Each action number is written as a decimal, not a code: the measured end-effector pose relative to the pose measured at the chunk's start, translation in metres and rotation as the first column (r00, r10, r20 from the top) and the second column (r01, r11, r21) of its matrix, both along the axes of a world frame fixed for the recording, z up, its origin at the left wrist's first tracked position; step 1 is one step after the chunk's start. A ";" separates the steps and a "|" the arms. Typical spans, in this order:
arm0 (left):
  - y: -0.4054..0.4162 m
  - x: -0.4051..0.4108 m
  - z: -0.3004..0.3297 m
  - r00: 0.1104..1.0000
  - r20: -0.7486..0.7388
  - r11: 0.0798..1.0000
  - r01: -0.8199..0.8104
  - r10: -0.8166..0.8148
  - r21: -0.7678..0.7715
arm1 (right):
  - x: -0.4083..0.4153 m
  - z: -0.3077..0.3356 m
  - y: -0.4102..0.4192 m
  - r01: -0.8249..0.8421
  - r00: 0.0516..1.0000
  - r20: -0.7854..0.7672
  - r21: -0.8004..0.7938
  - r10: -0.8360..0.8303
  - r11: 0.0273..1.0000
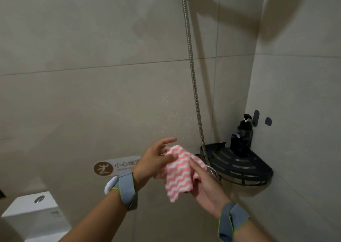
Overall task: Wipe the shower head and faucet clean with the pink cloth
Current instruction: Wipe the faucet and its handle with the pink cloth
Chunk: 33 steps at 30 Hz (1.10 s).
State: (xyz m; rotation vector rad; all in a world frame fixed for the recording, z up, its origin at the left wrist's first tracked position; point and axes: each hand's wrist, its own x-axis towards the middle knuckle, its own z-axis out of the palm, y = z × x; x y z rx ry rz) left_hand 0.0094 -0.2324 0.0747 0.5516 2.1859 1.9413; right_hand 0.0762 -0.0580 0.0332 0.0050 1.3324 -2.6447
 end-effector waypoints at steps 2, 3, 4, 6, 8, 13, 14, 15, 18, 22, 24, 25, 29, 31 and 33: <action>-0.002 0.000 -0.003 1.000 -0.020 0.996 0.014 -0.016 -0.092 | 0.000 0.001 -0.001 0.051 0.997 -0.052 0.021 -0.050 0.998; -0.003 0.000 -0.005 0.999 -0.033 0.992 0.024 -0.028 -0.125 | -0.001 0.002 -0.001 0.060 0.997 -0.058 0.012 -0.059 0.998; -0.004 -0.001 -0.007 0.998 -0.046 0.989 0.025 -0.032 -0.143 | -0.002 0.003 -0.002 0.074 0.997 -0.033 -0.004 -0.074 0.997; -0.007 -0.002 -0.008 0.997 -0.075 0.991 -0.027 0.017 -0.128 | -0.004 0.002 -0.002 0.139 0.990 0.022 -0.009 -0.139 0.990; -0.014 -0.008 -0.007 0.989 -0.079 0.990 -0.127 0.122 -0.068 | -0.007 -0.003 -0.001 0.171 0.984 0.054 -0.005 -0.171 0.985; -0.023 -0.028 -0.003 0.975 -0.110 0.975 -0.205 0.195 -0.090 | -0.012 0.000 0.003 0.142 0.975 0.177 -0.026 -0.135 0.990; -0.025 -0.032 -0.001 0.965 -0.157 0.963 -0.232 0.211 -0.133 | -0.012 0.000 0.001 0.133 0.969 0.212 -0.024 -0.125 0.991; -0.027 -0.036 0.002 0.949 -0.220 0.946 -0.268 0.227 -0.180 | -0.012 0.000 -0.001 0.127 0.965 0.235 -0.026 -0.118 0.992; -0.039 -0.049 0.020 0.807 -0.542 0.830 -0.457 0.235 -0.320 | -0.018 0.003 -0.008 0.133 0.975 0.180 0.008 -0.132 0.991; -0.050 -0.078 0.068 0.400 -0.916 0.664 -0.679 -0.025 -0.314 | -0.039 0.019 -0.022 0.258 0.959 0.091 0.112 -0.268 0.960; -0.054 -0.098 0.096 0.265 -0.952 0.586 -0.750 -0.157 -0.305 | -0.058 0.033 -0.031 0.394 0.917 -0.052 0.264 -0.395 0.881; -0.055 -0.108 0.109 0.213 -0.953 0.550 -0.780 -0.216 -0.299 | -0.069 0.044 -0.037 0.447 0.894 -0.127 0.300 -0.429 0.842; -0.059 -0.146 0.151 0.020 -0.909 0.493 -0.835 -0.416 -0.244 | -0.125 0.082 -0.066 0.612 0.791 -0.394 0.524 -0.468 0.592; -0.065 -0.166 0.168 -0.045 -0.883 0.476 -0.854 -0.467 -0.209 | -0.154 0.103 -0.079 0.711 0.703 -0.556 0.572 -0.444 0.409; -0.072 -0.185 0.184 -0.083 -0.873 0.472 -0.863 -0.481 -0.178 | -0.181 0.120 -0.088 0.772 0.631 -0.641 0.576 -0.437 0.270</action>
